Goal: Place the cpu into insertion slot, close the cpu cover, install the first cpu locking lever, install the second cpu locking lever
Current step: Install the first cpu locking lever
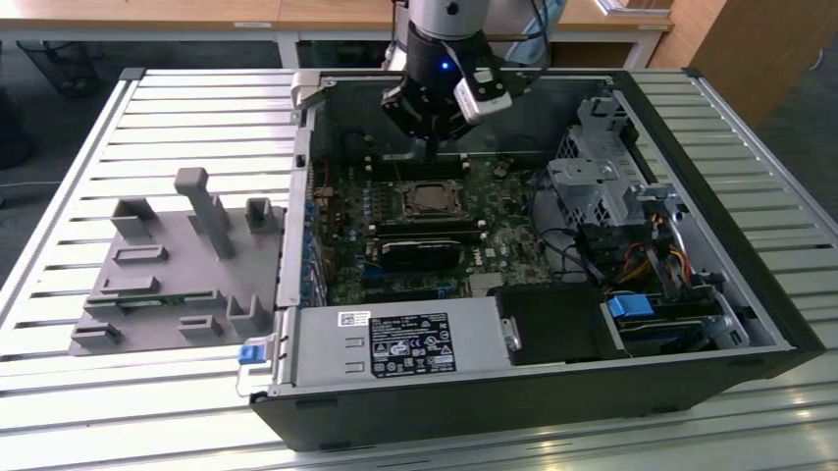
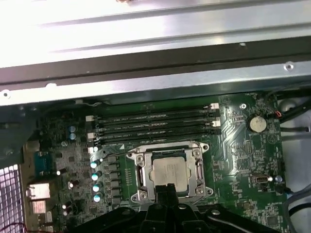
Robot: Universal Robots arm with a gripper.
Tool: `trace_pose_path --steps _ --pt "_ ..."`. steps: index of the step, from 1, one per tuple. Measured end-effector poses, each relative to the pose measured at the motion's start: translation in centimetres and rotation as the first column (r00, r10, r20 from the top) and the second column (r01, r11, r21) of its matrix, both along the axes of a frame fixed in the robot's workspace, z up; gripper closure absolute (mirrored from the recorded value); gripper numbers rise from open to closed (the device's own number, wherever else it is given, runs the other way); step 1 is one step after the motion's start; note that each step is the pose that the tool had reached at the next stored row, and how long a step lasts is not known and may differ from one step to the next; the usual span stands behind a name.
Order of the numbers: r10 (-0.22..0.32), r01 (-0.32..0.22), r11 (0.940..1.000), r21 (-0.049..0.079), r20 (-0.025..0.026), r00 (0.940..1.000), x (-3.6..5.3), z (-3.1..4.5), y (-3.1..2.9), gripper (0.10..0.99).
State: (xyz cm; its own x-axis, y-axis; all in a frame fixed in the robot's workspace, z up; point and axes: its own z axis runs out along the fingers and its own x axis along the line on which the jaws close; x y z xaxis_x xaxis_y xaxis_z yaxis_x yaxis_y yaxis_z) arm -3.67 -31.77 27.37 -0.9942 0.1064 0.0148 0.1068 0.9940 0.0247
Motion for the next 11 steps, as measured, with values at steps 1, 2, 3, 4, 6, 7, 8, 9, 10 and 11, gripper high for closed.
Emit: trace_pose_path --steps 1,2,3,4,6,7,8,9,10,11 --pt "0.018 -0.018 0.9998 0.000 0.0000 0.9998 0.00 -0.01 0.00 0.980" --pt "0.037 -0.037 0.9993 0.000 0.0000 0.9993 0.00 -0.01 0.00 0.980" --pt "0.053 -0.053 0.9986 0.000 0.0000 0.9986 0.00 -0.01 0.00 0.980" --pt "0.060 -0.060 0.9982 0.000 0.0000 0.9982 0.00 -0.01 0.00 0.980" --pt "0.060 -0.060 0.9982 0.000 0.0001 0.9982 -0.04 -0.02 0.00 0.980" --pt "0.060 -0.060 0.9982 0.000 0.0001 0.9982 -0.11 -0.03 0.00 0.980" --pt "0.060 -0.060 0.9982 0.000 0.0002 0.9982 -0.22 -0.04 0.00 0.980" --pt "0.060 -0.060 0.9982 0.000 0.0002 0.9982 -0.44 -0.04 0.00 0.980" --pt "0.060 -0.060 0.9982 0.000 0.0001 0.9982 -0.67 -0.04 0.00 0.980" --pt "0.060 -0.060 0.9982 0.000 0.0002 0.9982 -0.92 -0.05 0.00 0.980"
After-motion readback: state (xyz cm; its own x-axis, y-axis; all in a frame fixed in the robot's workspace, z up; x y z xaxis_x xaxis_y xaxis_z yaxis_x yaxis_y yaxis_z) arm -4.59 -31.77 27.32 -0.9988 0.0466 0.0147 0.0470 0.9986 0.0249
